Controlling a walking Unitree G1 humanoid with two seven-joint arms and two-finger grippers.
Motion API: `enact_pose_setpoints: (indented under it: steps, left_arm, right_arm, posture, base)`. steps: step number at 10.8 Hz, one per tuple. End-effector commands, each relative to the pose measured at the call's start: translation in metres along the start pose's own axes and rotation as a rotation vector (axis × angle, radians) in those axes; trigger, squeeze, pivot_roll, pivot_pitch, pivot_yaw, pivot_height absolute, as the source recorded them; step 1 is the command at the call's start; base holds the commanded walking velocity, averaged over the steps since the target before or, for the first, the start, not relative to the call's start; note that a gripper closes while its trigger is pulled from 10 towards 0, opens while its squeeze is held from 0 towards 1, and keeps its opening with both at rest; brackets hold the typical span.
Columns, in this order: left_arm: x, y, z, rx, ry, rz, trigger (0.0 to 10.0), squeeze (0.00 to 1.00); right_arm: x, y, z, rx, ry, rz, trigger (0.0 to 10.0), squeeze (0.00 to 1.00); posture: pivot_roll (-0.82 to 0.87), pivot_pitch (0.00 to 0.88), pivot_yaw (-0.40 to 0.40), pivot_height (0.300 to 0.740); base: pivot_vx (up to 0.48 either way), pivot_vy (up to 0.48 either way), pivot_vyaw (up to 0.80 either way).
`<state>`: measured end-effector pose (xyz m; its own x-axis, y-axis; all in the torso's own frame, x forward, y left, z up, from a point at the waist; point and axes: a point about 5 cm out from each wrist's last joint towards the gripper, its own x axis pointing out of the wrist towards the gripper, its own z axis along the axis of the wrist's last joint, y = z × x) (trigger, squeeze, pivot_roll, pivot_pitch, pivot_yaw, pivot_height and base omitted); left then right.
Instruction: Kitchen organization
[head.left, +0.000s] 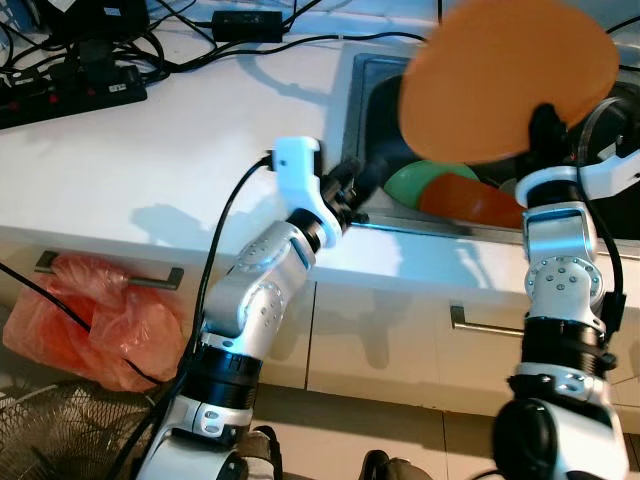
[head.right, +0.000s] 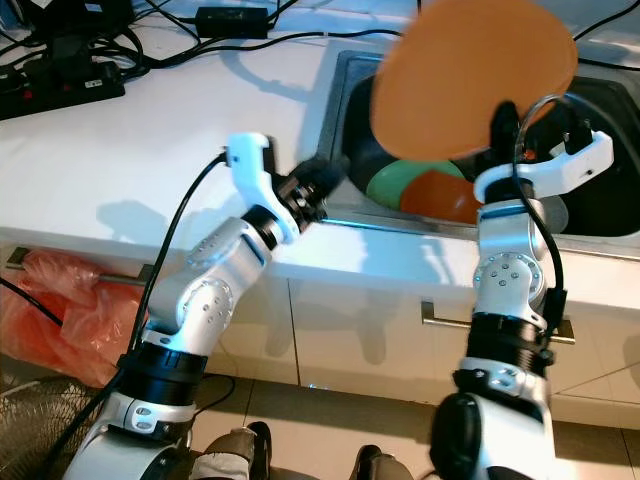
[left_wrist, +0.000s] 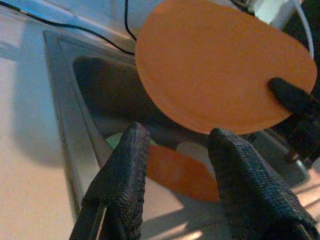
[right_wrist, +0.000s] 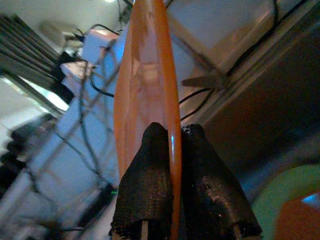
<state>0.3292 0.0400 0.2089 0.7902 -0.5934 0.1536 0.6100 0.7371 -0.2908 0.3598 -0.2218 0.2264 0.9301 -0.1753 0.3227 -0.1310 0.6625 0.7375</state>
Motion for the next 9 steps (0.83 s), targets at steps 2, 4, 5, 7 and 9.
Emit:
enact_pose_setpoints:
  steps: [2, 4, 5, 7, 9]
  left_arm:
    - [-0.005, -0.003, -0.005, 0.123, 0.046, -0.033, 10.0, 0.00]
    - [-0.011, 0.001, -0.009, 0.237, 0.102, -0.041, 10.0, 0.00]
    - [-0.012, -0.001, -0.010, 0.261, 0.112, -0.054, 10.0, 0.00]
    - [-0.014, -0.005, -0.012, 0.293, 0.126, -0.071, 10.0, 0.00]
    - [-0.014, -0.007, -0.011, 0.315, 0.125, -0.079, 10.0, 0.00]
  right_arm:
    - [0.003, 0.006, 0.000, -0.178, -0.006, 0.041, 10.0, 0.00]
    - [0.001, 0.013, -0.010, -0.352, 0.016, 0.103, 10.0, 0.00]
    - [0.000, 0.015, -0.016, -0.399, 0.024, 0.131, 10.0, 0.00]
    - [-0.003, 0.012, -0.034, -0.494, 0.086, 0.153, 10.0, 0.00]
    - [-0.009, 0.012, -0.056, -0.572, 0.139, 0.179, 10.0, 0.00]
  posture:
    - [0.20, 0.143, 0.001, 0.740]
    - [0.20, 0.134, 0.000, 0.740]
    - [0.21, 0.132, -0.001, 0.740]
    - [0.22, 0.124, -0.004, 0.740]
    - [0.23, 0.127, -0.002, 0.740]
  base:
    - [0.000, 0.000, 0.00]
    - [0.000, 0.000, 0.00]
    - [0.000, 0.000, 0.00]
    - [0.000, 0.000, 0.00]
    - [0.000, 0.000, 0.00]
